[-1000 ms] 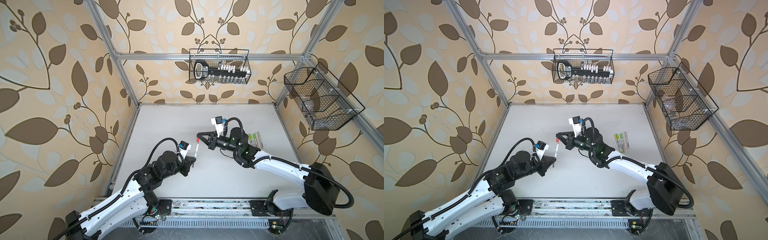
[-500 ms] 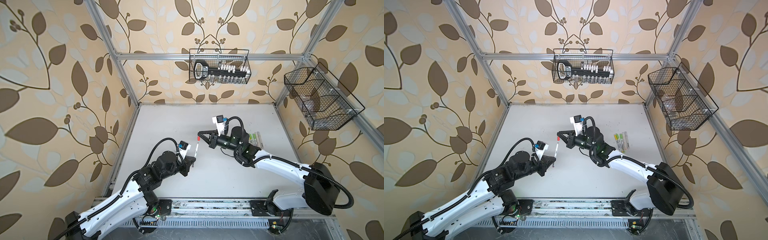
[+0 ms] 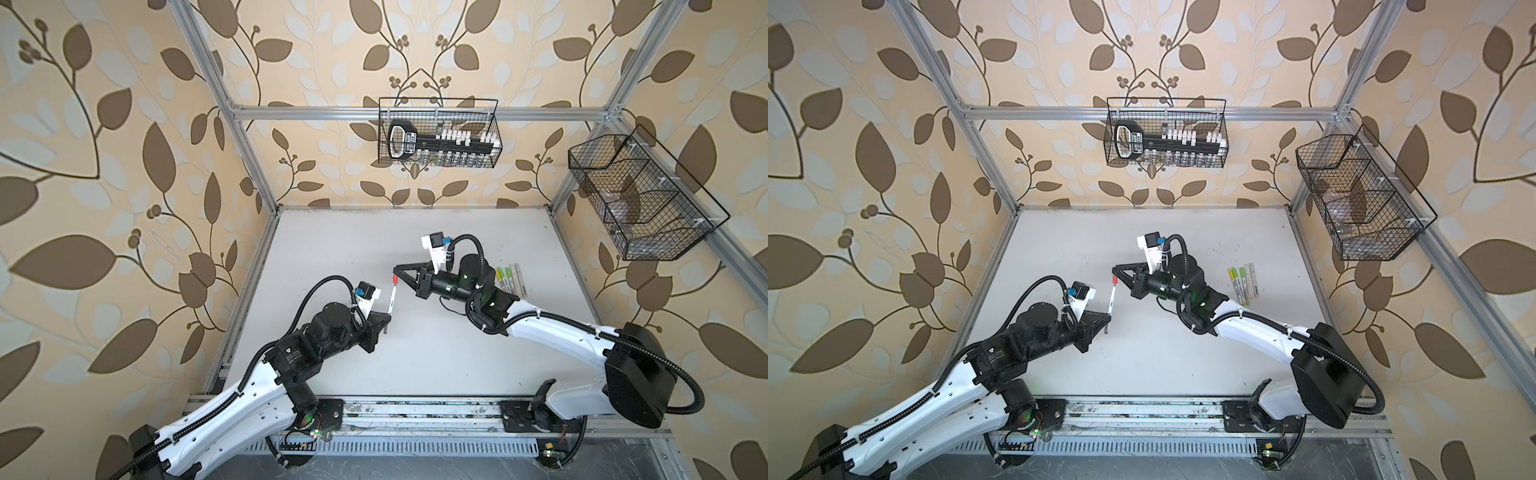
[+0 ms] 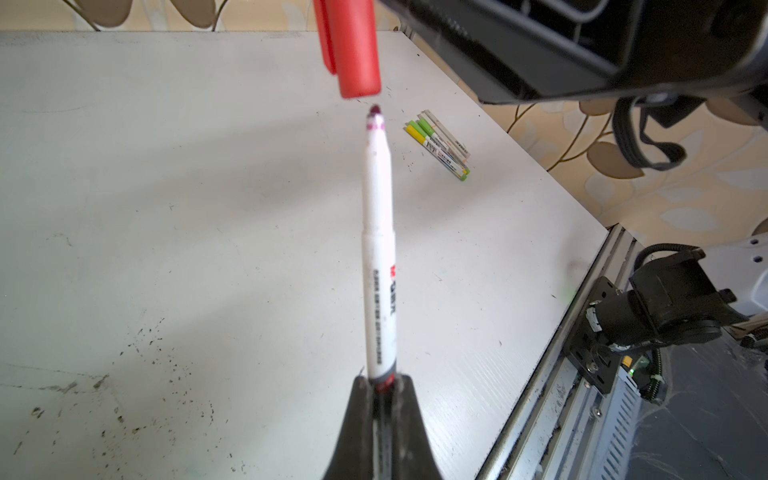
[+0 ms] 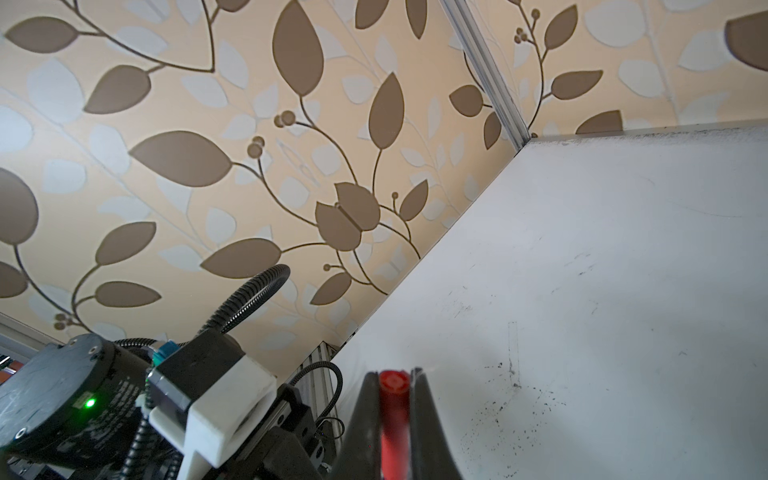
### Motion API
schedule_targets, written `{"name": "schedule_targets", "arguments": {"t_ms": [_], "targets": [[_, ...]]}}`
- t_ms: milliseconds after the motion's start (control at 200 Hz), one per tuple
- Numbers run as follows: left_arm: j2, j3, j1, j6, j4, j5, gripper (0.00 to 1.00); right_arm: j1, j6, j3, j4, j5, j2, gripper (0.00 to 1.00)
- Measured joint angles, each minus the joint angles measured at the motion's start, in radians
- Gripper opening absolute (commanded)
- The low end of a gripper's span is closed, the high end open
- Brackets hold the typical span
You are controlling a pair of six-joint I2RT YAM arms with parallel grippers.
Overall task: Insert the pens into the pen caps
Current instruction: 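Push the red cap down onto the marker tip with the right gripper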
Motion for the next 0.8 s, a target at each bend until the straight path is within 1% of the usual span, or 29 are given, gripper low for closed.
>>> {"name": "schedule_targets", "arguments": {"t_ms": [580, 800], "targets": [[-0.029, 0.0, 0.0, 0.0, -0.008, -0.024, 0.0, 0.033, 0.009, -0.004, 0.034, 0.002, 0.011, 0.05], [-0.047, 0.0, 0.0, 0.006, -0.027, -0.046, 0.0, 0.058, 0.031, -0.046, 0.08, 0.043, 0.01, 0.05]]}}
